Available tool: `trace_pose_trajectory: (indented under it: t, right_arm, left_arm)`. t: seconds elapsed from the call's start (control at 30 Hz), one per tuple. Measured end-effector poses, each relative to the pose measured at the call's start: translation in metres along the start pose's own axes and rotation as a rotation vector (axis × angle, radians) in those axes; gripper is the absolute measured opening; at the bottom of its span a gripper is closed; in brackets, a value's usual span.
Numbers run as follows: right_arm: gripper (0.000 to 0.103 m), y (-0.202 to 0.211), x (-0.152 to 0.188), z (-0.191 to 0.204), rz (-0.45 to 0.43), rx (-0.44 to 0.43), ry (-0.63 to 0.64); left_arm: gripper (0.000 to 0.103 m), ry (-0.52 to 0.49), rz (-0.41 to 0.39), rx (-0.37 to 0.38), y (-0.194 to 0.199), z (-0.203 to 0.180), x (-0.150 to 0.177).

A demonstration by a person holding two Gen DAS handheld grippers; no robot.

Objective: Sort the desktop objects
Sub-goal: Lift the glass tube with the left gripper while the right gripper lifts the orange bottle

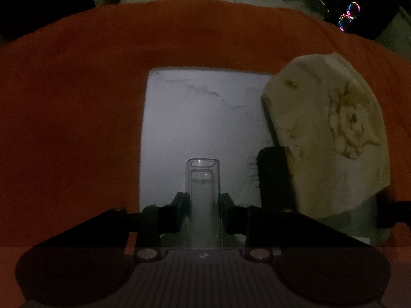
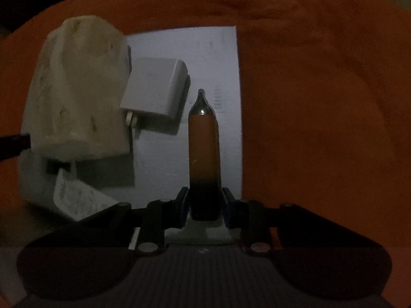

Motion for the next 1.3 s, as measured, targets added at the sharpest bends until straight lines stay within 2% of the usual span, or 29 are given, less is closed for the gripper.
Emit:
trace_pose_trajectory:
  t: [0.03,0.1,0.13,0.37,0.47,0.53,0.57,0.6,0.63,0.97,1.3]
  right_arm:
    - [0.033,0.001,-0.002,0.001,-0.002,-0.002,0.004]
    - [0.039,0.001,-0.008,0.002,-0.004,-0.010,0.006]
    - [0.040,0.001,-0.012,0.002,-0.009,-0.007,0.000]
    - [0.041,-0.007,-0.023,0.007,-0.017,0.030,0.015]
    - [0.041,-0.013,-0.021,0.008,0.002,0.056,0.018]
    - [0.041,-0.014,-0.020,0.008,-0.006,0.066,0.023]
    - [0.040,-0.013,-0.020,0.008,-0.019,0.078,0.025]
    - [0.030,-0.013,-0.020,0.008,-0.034,0.095,0.029]
    - [0.028,-0.013,-0.020,0.006,-0.042,0.113,0.034]
    - [0.027,0.000,-0.019,0.004,-0.084,0.090,-0.037]
    - [0.027,0.048,-0.029,0.002,-0.187,0.029,-0.117]
  left_arm:
    - [0.027,0.015,0.007,0.002,0.000,0.004,-0.001]
    - [0.040,0.032,0.011,0.026,0.002,0.006,0.000]
    - [0.042,0.036,0.006,0.033,0.003,0.007,0.001]
    - [0.043,-0.011,0.030,0.041,0.001,0.008,0.013]
    - [0.043,-0.020,0.024,0.046,0.001,0.006,0.018]
    - [0.028,-0.046,0.017,0.041,0.000,0.002,0.019]
    - [0.025,-0.059,0.014,0.039,0.000,0.000,0.019]
    - [0.025,-0.066,0.010,0.036,0.000,-0.002,0.020]
    - [0.025,-0.062,0.005,0.033,0.001,-0.002,0.021]
    - [0.025,-0.015,-0.042,0.062,0.008,-0.004,0.013]
    - [0.025,0.047,-0.126,0.118,0.049,0.000,0.012]
Point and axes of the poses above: each gripper's, at about its wrist camera, not at the fingertips, and y roughly against the way its jaws point, z to its left, x to its underside, the point moved 9 cm from there along -y, roughly the way its jaws point, and after that the axes turned 4 degrees about x, right-handed, at the moved point
